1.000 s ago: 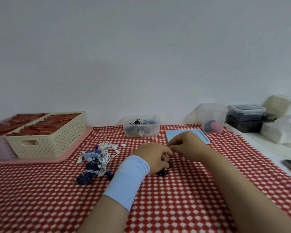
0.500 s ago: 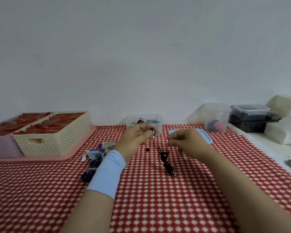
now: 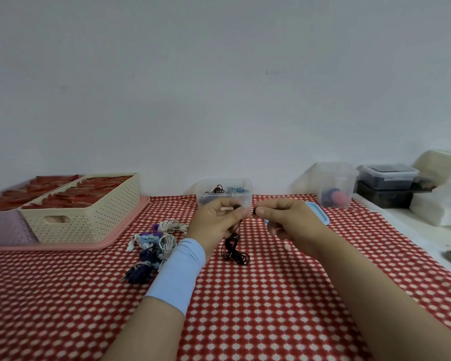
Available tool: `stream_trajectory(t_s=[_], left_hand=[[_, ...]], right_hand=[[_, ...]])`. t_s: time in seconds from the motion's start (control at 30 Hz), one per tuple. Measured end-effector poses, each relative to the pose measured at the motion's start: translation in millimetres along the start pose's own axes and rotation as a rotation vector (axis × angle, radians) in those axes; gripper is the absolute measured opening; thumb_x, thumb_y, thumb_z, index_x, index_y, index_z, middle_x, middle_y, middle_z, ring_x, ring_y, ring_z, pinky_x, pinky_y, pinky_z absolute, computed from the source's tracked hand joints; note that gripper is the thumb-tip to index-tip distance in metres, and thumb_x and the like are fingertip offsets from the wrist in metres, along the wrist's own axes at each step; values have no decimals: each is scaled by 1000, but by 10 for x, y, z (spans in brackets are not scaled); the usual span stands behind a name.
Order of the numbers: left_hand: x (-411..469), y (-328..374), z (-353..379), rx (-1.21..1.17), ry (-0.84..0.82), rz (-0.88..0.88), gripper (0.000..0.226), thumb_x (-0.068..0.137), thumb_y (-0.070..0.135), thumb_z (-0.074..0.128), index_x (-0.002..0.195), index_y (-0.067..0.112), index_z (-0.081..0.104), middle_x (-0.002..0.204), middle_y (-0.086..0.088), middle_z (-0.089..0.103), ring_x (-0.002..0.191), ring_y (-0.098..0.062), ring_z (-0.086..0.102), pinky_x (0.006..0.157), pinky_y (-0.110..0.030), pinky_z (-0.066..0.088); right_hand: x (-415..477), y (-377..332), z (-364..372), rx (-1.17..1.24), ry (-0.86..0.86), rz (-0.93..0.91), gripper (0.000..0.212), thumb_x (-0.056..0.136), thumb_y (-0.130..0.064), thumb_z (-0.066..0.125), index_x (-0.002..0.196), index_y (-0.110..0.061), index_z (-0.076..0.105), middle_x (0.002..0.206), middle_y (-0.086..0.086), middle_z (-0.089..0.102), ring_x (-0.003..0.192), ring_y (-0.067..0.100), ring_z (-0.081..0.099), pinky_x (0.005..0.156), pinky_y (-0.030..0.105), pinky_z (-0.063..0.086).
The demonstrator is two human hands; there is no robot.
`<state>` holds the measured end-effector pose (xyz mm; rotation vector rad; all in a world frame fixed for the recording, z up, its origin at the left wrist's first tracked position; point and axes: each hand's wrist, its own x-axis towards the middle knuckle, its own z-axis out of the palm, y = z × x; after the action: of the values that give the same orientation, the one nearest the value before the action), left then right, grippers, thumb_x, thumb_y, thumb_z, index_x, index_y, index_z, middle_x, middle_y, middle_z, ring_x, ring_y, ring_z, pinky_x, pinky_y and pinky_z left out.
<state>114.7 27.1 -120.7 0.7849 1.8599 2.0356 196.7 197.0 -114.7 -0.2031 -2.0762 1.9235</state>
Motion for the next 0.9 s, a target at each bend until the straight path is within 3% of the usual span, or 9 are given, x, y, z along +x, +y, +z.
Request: stream_trajectory(t_s=[0.07,0.13,0.3,0.43,0.7,0.9], left_hand=[[-12,-15,29,34,-16,21,15,87,19,72,101,21,74,83,0,75,61,-5,56,55,-15,44],[-24,-19,50,31,-50,20,18,90,17,68,106,22,75,78,2,71,59,-5,50,57,-16,44],[-34,-3,76,-159,-170,-38,25,100,11,51,114,15,71,87,-2,69,67,-6,57,61,-18,49],[-40,3,67,-169,-168,-27,25,100,8,51,119,12,67,90,-4,71,67,-8,60,60,-18,50],[-28,-25,72,-196,-113,-25,21,96,12,58,111,12,73,95,-2,73,72,-6,64,57,-18,48],[-21,-37,99,-207,-90,-31,19,96,12,59,106,13,74,97,-5,74,74,-8,64,58,-19,49]], right_hand=[[11,10,1,53,-42,3,17,90,-18,71,104,-9,77,76,-1,72,51,10,48,44,20,31],[14,22,6,83,-71,5,19,92,-18,68,106,-8,76,72,-2,68,52,10,46,44,20,29],[12,24,-7,155,-104,3,21,95,-15,64,110,-8,76,89,6,72,52,10,46,44,19,26],[14,13,-32,186,-100,18,19,95,-15,64,107,-11,78,93,8,71,54,9,46,45,18,27],[-25,-41,-4,145,-126,-3,22,94,-12,63,112,-7,75,68,-6,67,52,8,44,44,18,27],[-19,-43,-9,166,-156,3,23,95,-13,61,112,-7,75,69,-2,67,53,7,44,44,17,27]])
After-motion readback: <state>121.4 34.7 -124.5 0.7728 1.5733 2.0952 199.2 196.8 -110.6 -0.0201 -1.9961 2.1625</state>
